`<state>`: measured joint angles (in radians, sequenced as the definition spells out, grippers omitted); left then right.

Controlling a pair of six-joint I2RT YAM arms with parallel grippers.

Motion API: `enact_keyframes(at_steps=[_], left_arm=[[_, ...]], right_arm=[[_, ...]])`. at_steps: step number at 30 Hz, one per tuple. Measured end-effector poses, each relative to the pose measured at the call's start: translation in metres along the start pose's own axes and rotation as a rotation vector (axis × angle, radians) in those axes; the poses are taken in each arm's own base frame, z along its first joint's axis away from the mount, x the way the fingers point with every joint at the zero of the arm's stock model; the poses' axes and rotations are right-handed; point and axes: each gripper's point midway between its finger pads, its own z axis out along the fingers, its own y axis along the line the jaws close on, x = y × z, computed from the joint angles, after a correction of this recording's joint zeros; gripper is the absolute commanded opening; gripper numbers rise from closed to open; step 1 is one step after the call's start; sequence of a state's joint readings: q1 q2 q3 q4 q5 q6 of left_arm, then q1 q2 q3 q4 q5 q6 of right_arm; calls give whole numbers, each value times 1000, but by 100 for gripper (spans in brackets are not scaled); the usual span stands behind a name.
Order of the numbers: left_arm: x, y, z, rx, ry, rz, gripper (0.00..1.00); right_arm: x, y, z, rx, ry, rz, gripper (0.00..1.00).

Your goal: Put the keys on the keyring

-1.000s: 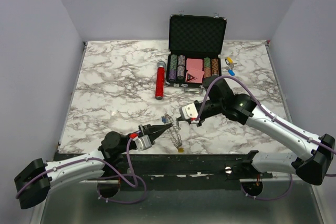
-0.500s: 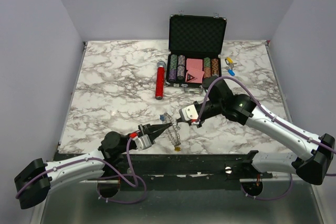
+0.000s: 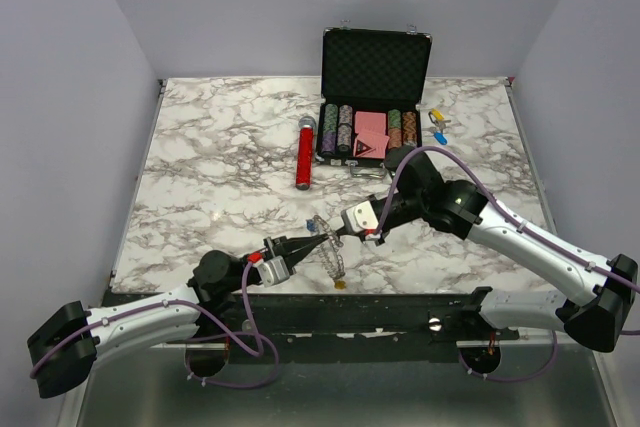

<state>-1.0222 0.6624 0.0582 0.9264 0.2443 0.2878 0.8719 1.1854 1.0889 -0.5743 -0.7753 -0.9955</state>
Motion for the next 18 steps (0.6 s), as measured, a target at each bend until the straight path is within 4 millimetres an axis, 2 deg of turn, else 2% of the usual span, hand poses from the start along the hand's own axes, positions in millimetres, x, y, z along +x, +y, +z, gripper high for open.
enact_keyframes(at_steps=[18], left_arm=[[0, -1, 0, 3, 0, -1, 0]], right_arm=[[-2, 1, 1, -4, -3, -2, 0]])
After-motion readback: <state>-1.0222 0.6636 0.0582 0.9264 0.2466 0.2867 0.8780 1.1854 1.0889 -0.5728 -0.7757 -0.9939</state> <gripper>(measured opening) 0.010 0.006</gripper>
